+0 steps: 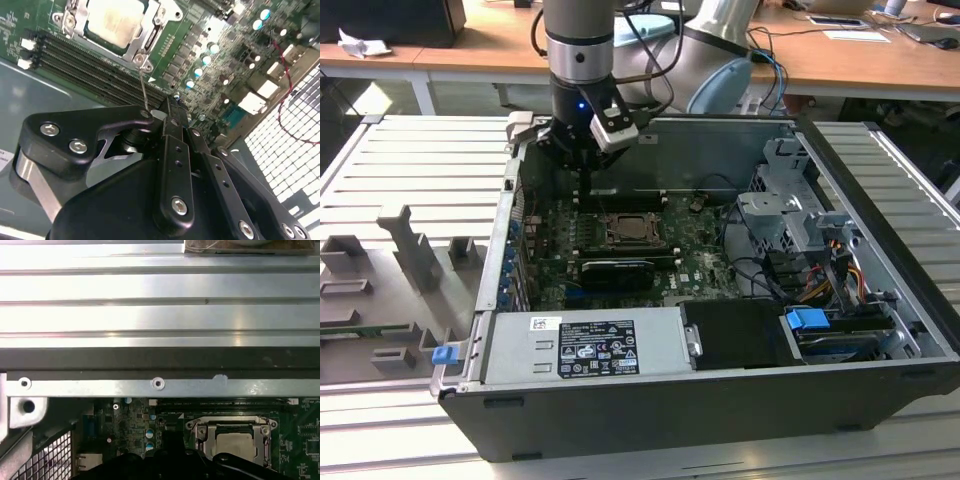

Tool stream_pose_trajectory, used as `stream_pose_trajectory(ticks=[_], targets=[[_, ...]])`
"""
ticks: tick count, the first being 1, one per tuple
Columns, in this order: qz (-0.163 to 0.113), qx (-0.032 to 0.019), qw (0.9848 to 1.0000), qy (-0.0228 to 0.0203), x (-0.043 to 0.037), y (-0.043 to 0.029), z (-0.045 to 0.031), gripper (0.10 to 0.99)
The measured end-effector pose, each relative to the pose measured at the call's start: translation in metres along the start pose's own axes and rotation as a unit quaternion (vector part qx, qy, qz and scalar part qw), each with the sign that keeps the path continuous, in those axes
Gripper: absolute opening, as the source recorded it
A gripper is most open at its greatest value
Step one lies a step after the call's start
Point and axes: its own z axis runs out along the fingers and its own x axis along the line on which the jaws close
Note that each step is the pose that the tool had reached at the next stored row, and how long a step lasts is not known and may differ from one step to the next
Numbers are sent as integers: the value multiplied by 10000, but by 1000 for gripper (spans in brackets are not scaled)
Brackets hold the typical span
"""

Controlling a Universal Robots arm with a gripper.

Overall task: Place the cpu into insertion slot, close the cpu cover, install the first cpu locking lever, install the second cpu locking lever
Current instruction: 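Install the first cpu locking lever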

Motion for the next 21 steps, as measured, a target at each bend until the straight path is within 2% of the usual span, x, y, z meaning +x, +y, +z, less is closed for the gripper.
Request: stream_pose_trajectory(ticks=[9,14,19,20,21], targets=[[-1,16,10000,0,-241,13,15,106],[0,21,10000,2,-474,19,34,106],[0,15,10000,2,-482,17,40,106],[0,-68,10000,3,-482,10,41,106],[0,-204,9998,5,-482,-1,41,106]])
